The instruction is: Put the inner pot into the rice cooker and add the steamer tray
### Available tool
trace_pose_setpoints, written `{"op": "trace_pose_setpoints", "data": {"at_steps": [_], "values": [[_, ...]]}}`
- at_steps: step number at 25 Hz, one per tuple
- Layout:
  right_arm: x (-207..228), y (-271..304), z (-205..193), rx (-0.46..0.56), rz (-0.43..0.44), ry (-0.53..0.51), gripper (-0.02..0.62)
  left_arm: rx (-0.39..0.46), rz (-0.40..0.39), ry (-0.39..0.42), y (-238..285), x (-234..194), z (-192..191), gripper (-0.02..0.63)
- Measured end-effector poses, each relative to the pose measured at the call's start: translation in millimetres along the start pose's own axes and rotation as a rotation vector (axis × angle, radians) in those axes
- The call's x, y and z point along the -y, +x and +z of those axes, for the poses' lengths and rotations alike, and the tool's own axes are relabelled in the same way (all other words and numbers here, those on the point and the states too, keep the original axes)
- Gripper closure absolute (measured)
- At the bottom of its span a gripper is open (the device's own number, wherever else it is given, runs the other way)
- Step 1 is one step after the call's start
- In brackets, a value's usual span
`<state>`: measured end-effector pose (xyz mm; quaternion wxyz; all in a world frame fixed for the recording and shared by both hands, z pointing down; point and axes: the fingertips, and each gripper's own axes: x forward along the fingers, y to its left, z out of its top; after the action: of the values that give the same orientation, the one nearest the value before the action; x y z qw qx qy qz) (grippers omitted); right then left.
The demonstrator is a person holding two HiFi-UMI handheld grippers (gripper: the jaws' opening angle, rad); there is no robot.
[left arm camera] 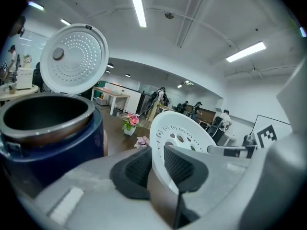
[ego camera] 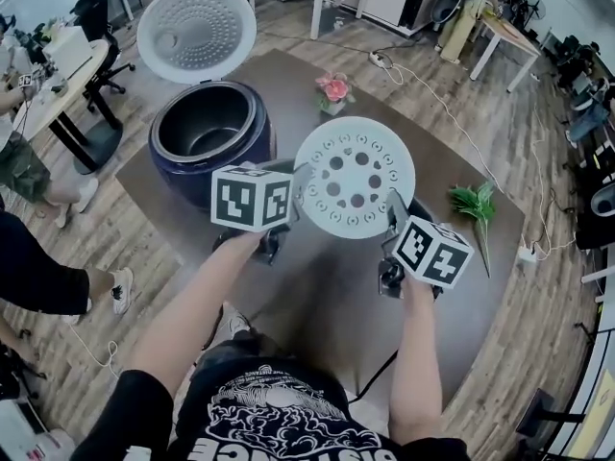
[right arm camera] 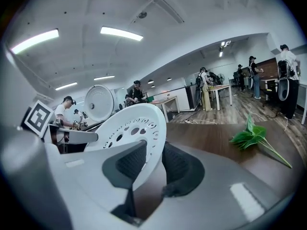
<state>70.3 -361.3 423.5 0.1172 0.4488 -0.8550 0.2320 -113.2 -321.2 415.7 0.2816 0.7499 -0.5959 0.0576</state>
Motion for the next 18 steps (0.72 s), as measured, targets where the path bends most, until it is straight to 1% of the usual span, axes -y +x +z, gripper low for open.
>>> {"op": "trace_pose_setpoints", "data": {"at_steps": [9, 12, 15, 18], "values": [[-58, 13, 33, 0.035, 0.074, -0.023, 0.497, 0.088, 0.025, -0.004, -48, -29, 41, 0.518], [-76, 17, 42, 0.044, 0.103, -0.041, 0.497, 0.115, 0.057, 0.009, -63, -38, 52, 0.518], [-93, 21, 50, 0.049, 0.132, -0.061, 0.499, 0.134, 0.088, 0.004, -77, -49, 59, 0.518], [-115, 24, 55, 0.046, 0.170, -0.063, 0.497, 0.150, 0.103, 0.003, -93, -59, 68, 0.518]]}}
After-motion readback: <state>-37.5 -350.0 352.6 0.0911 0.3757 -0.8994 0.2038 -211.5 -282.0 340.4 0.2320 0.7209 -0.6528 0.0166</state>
